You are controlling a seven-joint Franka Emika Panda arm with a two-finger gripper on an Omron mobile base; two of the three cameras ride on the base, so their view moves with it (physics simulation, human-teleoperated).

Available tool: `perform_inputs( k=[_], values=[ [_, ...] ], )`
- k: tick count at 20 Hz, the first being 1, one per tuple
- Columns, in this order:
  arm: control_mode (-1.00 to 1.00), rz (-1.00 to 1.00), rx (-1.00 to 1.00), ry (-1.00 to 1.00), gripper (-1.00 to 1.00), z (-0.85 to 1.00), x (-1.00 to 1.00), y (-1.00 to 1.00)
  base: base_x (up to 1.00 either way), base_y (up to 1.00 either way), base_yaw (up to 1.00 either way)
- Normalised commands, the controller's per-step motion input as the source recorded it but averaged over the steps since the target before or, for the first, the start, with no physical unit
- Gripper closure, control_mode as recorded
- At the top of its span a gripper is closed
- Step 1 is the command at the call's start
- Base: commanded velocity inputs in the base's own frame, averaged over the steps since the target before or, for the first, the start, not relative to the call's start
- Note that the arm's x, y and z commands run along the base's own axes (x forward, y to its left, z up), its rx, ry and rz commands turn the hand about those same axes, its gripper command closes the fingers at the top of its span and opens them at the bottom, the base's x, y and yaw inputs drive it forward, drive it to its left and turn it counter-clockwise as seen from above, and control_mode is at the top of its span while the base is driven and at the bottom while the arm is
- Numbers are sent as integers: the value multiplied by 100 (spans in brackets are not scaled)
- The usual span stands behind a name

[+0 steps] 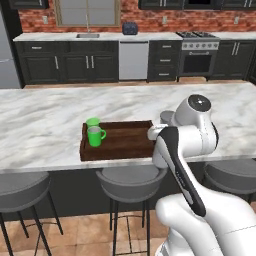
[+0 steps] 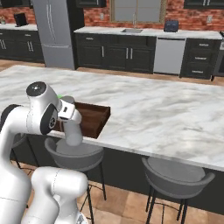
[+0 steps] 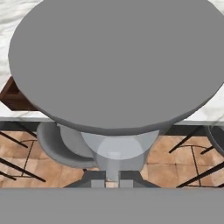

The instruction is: There is a tray on the dining counter. Grab the cup, mug, and pitcher and place them on the tray. The pitcher may be placed next to the tray if it cannot fit the tray.

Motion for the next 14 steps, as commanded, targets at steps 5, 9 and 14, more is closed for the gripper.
perform_inputs(
  k=[5,9,14],
  values=[
    [100,0,0,0,100,0,0,0,20,0,0],
    [100,0,0,0,100,0,0,0,4,0,0],
    [100,0,0,0,100,0,0,0,1,0,0]
  ],
)
